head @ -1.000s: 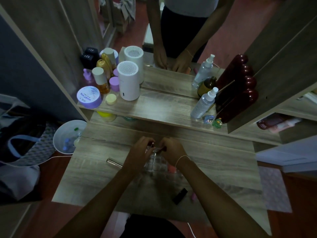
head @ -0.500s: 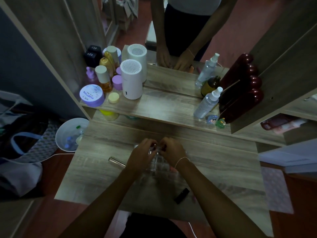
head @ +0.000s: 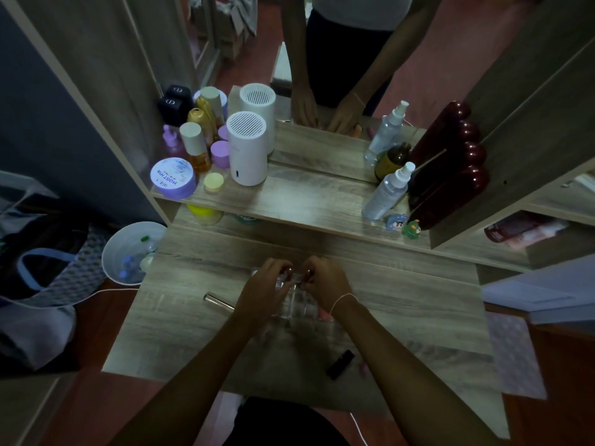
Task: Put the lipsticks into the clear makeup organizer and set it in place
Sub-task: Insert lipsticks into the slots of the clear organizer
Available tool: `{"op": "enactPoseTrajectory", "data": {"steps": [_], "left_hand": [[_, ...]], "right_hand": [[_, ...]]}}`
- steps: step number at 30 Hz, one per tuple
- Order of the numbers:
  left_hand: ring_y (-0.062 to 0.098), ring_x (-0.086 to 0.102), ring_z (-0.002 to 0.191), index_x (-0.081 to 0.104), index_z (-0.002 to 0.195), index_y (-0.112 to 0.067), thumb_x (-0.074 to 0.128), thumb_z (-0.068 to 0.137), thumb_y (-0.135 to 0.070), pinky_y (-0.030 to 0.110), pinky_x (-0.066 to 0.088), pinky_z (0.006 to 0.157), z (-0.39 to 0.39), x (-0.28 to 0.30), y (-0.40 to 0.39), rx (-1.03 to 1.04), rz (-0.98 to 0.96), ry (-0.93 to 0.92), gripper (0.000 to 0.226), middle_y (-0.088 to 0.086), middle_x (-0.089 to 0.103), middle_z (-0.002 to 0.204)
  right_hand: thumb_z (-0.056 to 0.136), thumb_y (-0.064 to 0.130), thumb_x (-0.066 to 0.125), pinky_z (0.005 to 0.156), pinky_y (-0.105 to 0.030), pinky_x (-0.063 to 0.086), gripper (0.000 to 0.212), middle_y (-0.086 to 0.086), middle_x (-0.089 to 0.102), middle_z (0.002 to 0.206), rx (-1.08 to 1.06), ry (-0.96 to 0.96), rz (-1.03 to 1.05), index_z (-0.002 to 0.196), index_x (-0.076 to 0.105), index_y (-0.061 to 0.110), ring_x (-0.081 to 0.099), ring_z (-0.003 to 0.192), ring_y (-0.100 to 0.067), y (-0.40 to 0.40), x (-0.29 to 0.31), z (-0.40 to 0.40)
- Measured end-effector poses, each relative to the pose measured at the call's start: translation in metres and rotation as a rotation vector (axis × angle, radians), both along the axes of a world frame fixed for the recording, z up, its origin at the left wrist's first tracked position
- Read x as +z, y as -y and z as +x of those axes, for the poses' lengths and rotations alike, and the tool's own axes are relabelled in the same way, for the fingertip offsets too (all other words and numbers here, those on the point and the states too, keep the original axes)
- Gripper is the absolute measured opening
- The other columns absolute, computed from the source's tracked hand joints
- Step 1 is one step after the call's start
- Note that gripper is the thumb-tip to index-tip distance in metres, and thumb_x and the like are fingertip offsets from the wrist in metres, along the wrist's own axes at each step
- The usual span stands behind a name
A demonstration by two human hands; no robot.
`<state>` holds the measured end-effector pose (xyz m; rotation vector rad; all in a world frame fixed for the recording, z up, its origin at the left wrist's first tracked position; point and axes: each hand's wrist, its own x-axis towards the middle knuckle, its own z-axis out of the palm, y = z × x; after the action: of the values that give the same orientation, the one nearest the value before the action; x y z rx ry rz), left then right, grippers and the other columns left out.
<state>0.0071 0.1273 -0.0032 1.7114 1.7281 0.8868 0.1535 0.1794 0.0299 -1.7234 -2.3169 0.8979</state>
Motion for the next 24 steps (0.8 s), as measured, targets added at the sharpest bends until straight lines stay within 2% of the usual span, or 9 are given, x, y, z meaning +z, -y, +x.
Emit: {"op": "enactPoseTrajectory", "data": {"steps": [4, 7, 10, 12, 14, 17, 19, 22, 24], "left_hand": [[0.023, 0.059, 0.100, 0.059, 0.115, -0.005, 0.065, 0.088, -0.020, 0.026, 0.044, 0.084, 0.000, 0.004, 0.004, 0.001, -0.031, 0.016, 0.031, 0.013, 0.061, 0.114], [0.017, 0.055, 0.107, 0.056, 0.119, -0.010, 0.033, 0.096, -0.044, 0.021, 0.039, 0.089, 0.000, 0.003, 0.006, -0.049, -0.171, -0.149, 0.047, 0.008, 0.059, 0.120], [0.020, 0.058, 0.098, 0.063, 0.105, -0.003, 0.042, 0.092, -0.046, 0.023, 0.043, 0.088, -0.009, 0.001, 0.010, -0.125, -0.162, -0.120, 0.050, 0.013, 0.063, 0.110], [0.018, 0.059, 0.091, 0.065, 0.100, -0.002, 0.052, 0.092, -0.036, 0.033, 0.049, 0.089, -0.011, 0.007, 0.028, -0.178, -0.128, -0.110, 0.037, 0.013, 0.065, 0.103], [0.012, 0.056, 0.091, 0.063, 0.105, -0.005, 0.062, 0.090, -0.027, 0.035, 0.051, 0.088, -0.013, 0.007, 0.027, -0.103, -0.089, -0.040, 0.027, 0.007, 0.063, 0.104], [0.013, 0.054, 0.100, 0.052, 0.122, -0.008, 0.074, 0.080, -0.028, 0.030, 0.046, 0.087, -0.014, 0.020, 0.027, 0.065, 0.018, 0.076, 0.051, 0.006, 0.057, 0.116], [0.013, 0.052, 0.104, 0.047, 0.126, -0.013, 0.073, 0.079, -0.033, 0.029, 0.043, 0.085, -0.015, 0.029, 0.024, 0.107, 0.098, 0.095, 0.058, 0.007, 0.055, 0.121], [0.017, 0.052, 0.107, 0.049, 0.125, -0.011, 0.068, 0.082, -0.034, 0.027, 0.043, 0.090, -0.008, 0.042, 0.022, 0.075, 0.222, 0.090, 0.053, 0.011, 0.056, 0.119], [0.017, 0.051, 0.106, 0.052, 0.123, -0.012, 0.067, 0.086, -0.031, 0.023, 0.041, 0.091, 0.003, 0.049, 0.023, 0.041, 0.281, 0.040, 0.045, 0.010, 0.057, 0.116]], "right_hand": [[0.075, 0.004, 0.070, 0.082, -0.038, 0.049, 0.022, -0.016, 0.067, 0.101, -0.026, 0.006, 0.014, 0.096, 0.064, 0.006, 0.062, 0.094, -0.032, 0.002, 0.000, 0.001], [0.075, 0.006, 0.070, 0.083, -0.036, 0.045, 0.024, -0.016, 0.066, 0.102, -0.025, 0.002, 0.035, 0.098, 0.063, 0.007, 0.061, 0.097, -0.032, 0.003, -0.001, 0.006], [0.074, 0.010, 0.073, 0.086, -0.037, 0.047, 0.032, -0.013, 0.066, 0.107, -0.020, 0.002, 0.027, 0.104, 0.061, 0.009, 0.060, 0.100, -0.030, 0.004, -0.001, 0.013], [0.074, 0.013, 0.074, 0.091, -0.038, 0.048, 0.039, -0.011, 0.065, 0.113, -0.034, 0.012, 0.047, 0.111, 0.060, 0.011, 0.060, 0.105, -0.028, 0.023, 0.009, 0.022], [0.074, 0.012, 0.075, 0.093, -0.036, 0.047, 0.045, -0.012, 0.065, 0.116, -0.024, 0.012, 0.067, 0.116, 0.058, 0.011, 0.060, 0.107, -0.029, 0.021, 0.011, 0.029], [0.074, 0.010, 0.075, 0.093, -0.036, 0.049, 0.049, -0.010, 0.065, 0.118, -0.008, -0.008, 0.103, 0.120, 0.058, 0.013, 0.060, 0.108, -0.028, 0.020, 0.021, 0.039], [0.075, 0.011, 0.074, 0.090, -0.036, 0.050, 0.044, -0.010, 0.065, 0.115, -0.020, -0.023, 0.130, 0.117, 0.060, 0.014, 0.061, 0.105, -0.027, 0.018, 0.027, 0.045], [0.078, 0.014, 0.069, 0.086, -0.039, 0.051, 0.034, -0.011, 0.068, 0.107, -0.104, -0.051, 0.164, 0.111, 0.061, 0.015, 0.062, 0.098, -0.028, 0.021, 0.033, 0.061], [0.080, 0.015, 0.068, 0.083, -0.035, 0.051, 0.030, -0.009, 0.068, 0.104, -0.186, -0.066, 0.191, 0.109, 0.062, 0.018, 0.063, 0.092, -0.025, 0.026, 0.034, 0.076]]}}
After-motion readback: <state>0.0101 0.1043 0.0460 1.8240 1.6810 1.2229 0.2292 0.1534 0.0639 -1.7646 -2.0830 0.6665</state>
